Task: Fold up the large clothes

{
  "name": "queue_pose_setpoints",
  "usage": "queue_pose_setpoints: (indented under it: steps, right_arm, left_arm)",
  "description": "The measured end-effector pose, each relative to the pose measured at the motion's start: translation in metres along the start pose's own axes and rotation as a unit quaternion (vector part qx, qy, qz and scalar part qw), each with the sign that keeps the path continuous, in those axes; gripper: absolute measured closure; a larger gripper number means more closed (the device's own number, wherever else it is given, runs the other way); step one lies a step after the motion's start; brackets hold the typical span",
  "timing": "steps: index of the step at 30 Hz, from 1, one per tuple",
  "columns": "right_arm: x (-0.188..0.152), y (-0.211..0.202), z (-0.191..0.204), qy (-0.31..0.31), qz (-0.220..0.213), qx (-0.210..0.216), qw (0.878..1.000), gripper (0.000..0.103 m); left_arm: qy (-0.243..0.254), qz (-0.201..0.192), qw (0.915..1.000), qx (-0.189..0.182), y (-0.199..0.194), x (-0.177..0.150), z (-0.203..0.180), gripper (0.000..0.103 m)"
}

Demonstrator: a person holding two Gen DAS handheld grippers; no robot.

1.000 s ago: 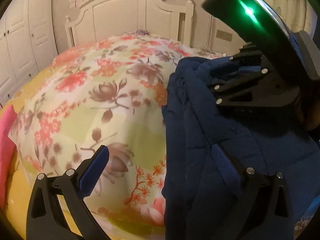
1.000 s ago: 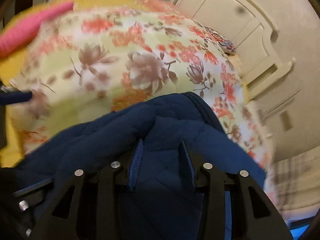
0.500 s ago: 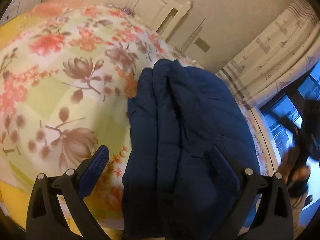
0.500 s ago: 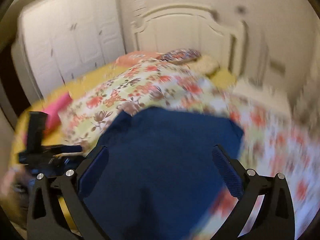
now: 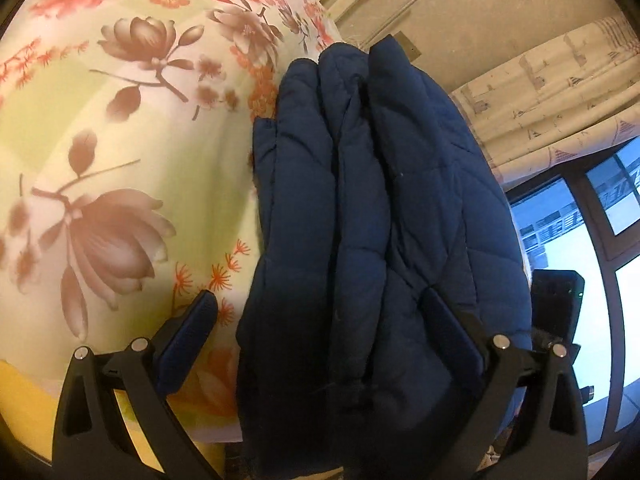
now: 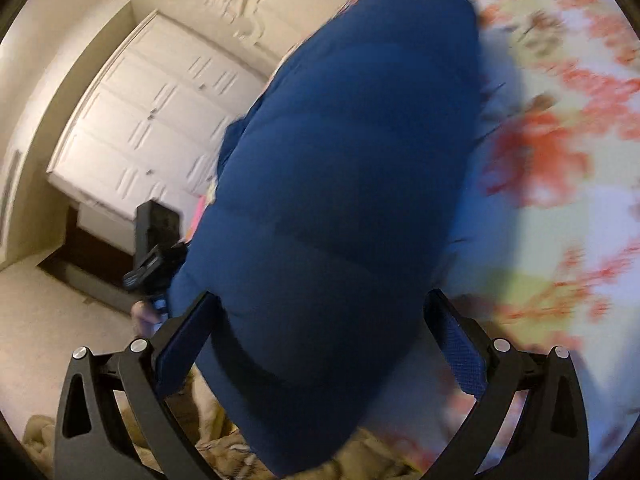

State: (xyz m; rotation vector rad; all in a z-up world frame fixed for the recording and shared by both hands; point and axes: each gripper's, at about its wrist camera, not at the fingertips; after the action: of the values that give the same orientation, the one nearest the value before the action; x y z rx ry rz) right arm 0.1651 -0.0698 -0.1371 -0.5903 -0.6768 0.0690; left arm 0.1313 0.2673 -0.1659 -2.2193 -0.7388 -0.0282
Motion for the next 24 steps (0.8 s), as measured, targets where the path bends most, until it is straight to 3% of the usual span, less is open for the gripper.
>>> queue_pose_setpoints:
  steps: [3,4,5,6,7,11,14,18,24]
  right_arm:
    - [-0.004,0.001,0.005,-0.016,-0.027,-0.005,1.0,0.005]
    - [-0.006,-0.001,0.009,-0.028,-0.034,-0.012,0.999,0.012]
    - [-0.01,-0.004,0.017,-0.052,-0.043,-0.027,0.997,0.018]
    - [-0.012,-0.005,0.023,-0.068,-0.049,-0.037,0.996,0.02]
    - [-0.014,-0.006,0.029,-0.081,-0.055,-0.048,0.994,0.024]
    - [-0.014,-0.01,0.045,-0.123,-0.074,-0.076,0.987,0.032]
    - [-0.012,-0.027,0.052,-0.151,-0.097,-0.096,0.979,0.036]
    - [0.002,-0.071,0.039,-0.165,-0.135,-0.126,0.969,0.038]
    - [0.058,-0.14,-0.021,-0.16,-0.172,-0.194,0.952,0.038]
  left_arm:
    - [0.008,0.0,0.9999,-0.015,0.003,-0.002,0.0,0.005]
    - [0.014,-0.005,0.9996,-0.022,0.002,-0.004,0.0,0.007]
    - [0.023,-0.013,0.9994,-0.022,0.0,-0.004,0.0,0.015]
    - [0.041,-0.015,0.9981,-0.044,-0.003,-0.009,-0.004,0.048]
    - [0.043,-0.017,0.9968,-0.065,-0.006,-0.013,-0.006,0.051]
    - [0.059,-0.069,0.9948,-0.046,-0.011,-0.029,-0.017,0.063]
    - [0.078,-0.094,0.9919,-0.036,-0.013,-0.038,-0.039,0.067]
    - [0.097,-0.096,0.989,-0.057,0.008,-0.03,-0.082,0.068]
    - [0.111,-0.08,0.9852,-0.103,0.084,0.029,-0.173,0.068]
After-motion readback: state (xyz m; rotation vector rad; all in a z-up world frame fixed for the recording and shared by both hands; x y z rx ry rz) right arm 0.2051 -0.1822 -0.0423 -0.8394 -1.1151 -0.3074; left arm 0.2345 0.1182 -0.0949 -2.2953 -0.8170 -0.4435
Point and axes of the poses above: each gripper's, at about its wrist camera, not at the fingertips, and y roughly the way its jaws point, z to its left, x to its top, and after that the axes turned 13 degrees about -y, right-handed
